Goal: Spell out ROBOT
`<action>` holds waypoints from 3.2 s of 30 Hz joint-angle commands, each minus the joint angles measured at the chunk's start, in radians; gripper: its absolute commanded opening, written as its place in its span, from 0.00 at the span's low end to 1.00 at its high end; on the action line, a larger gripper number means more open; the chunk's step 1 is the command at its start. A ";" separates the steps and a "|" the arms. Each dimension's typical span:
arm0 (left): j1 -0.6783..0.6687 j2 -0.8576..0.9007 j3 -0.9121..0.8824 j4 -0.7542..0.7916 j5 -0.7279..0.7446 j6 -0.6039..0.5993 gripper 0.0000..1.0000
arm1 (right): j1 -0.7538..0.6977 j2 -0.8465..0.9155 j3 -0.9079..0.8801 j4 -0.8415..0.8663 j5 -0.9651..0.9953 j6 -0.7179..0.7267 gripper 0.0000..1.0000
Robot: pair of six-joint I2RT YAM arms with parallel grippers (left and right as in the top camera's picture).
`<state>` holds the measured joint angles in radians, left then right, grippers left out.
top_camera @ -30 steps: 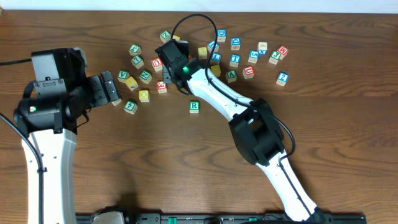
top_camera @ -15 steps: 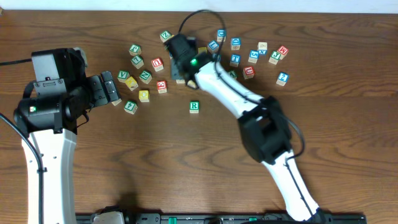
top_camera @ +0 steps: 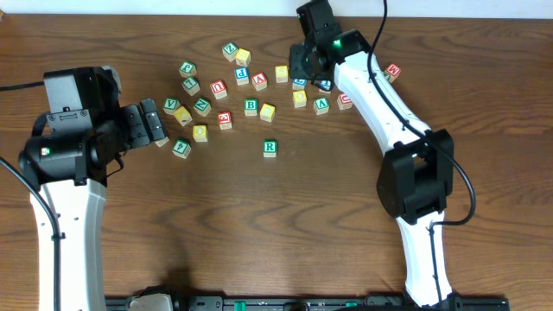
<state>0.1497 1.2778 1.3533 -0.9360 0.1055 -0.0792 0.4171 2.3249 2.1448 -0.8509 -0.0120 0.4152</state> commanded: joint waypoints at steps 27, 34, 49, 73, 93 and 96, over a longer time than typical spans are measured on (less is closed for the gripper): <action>0.005 0.003 0.025 -0.002 -0.006 -0.009 0.98 | 0.027 0.169 0.000 -0.006 0.013 -0.170 0.34; 0.005 0.003 0.025 -0.002 -0.006 -0.009 0.98 | 0.029 0.169 0.000 -0.018 0.022 -0.170 0.29; 0.005 0.003 0.025 -0.002 -0.006 -0.009 0.98 | 0.032 0.011 0.000 -0.188 -0.049 -0.112 0.18; 0.005 0.003 0.025 -0.002 -0.006 -0.009 0.97 | 0.206 0.040 -0.078 -0.362 0.115 0.054 0.22; 0.005 0.003 0.025 -0.002 -0.006 -0.009 0.98 | 0.209 0.040 -0.151 -0.313 0.031 0.062 0.29; 0.005 0.003 0.025 -0.002 -0.006 -0.009 0.98 | 0.209 0.040 -0.151 -0.319 0.031 0.062 0.32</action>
<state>0.1497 1.2778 1.3533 -0.9360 0.1055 -0.0792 0.6216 2.3592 1.9999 -1.1660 0.0330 0.4671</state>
